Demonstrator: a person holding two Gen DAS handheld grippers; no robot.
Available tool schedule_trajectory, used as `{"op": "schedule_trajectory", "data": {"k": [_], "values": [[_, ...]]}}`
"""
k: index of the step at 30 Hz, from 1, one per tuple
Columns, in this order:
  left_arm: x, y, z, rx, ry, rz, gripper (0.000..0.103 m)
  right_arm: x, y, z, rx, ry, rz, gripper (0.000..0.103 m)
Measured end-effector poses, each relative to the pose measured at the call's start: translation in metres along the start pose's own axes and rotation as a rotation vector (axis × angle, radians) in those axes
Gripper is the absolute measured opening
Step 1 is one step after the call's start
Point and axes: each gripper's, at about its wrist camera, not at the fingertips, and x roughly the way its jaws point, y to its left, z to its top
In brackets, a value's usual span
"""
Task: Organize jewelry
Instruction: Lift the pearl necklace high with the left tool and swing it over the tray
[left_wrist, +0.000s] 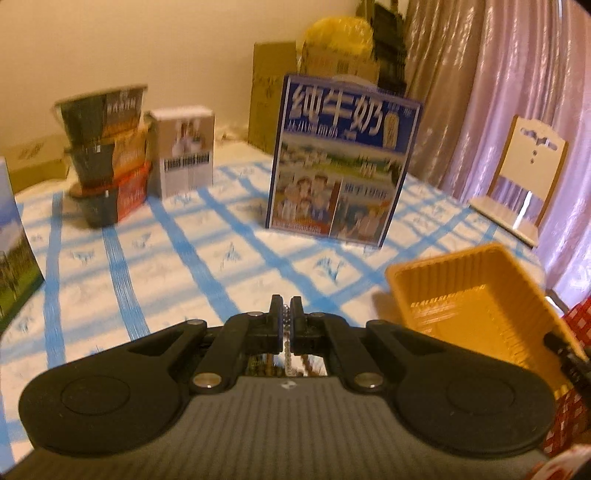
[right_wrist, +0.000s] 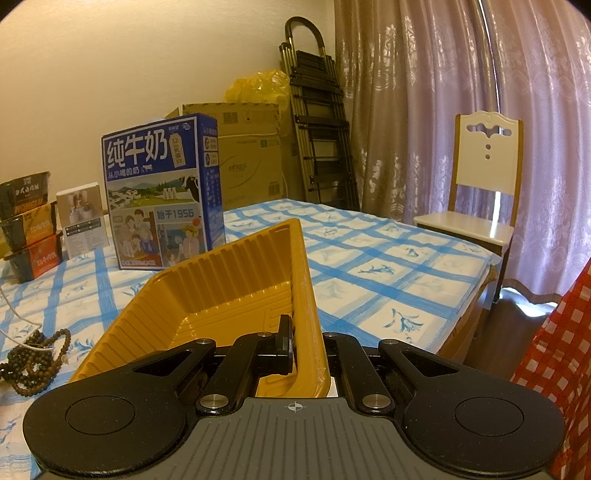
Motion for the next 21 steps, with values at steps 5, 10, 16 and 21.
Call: {"op": "schedule_trajectory", "data": {"k": [5,10,16,21], "values": [[-0.025,-0.002,0.026,0.022,-0.062,-0.027,0.002,0.0,0.0,0.0,-0.001,-0.001,0.0,0.004],[-0.046,-0.009,0.043,0.04,-0.1,-0.072,0.002,0.0,0.0,-0.002,-0.002,-0.002,0.001,0.004],[-0.064,-0.024,0.051,0.065,-0.125,-0.124,0.002,0.001,0.003,0.0,-0.006,-0.003,0.003,0.004],[-0.07,-0.037,0.053,0.063,-0.125,-0.181,0.002,0.001,0.003,0.0,-0.004,-0.002,0.002,0.004]]}}
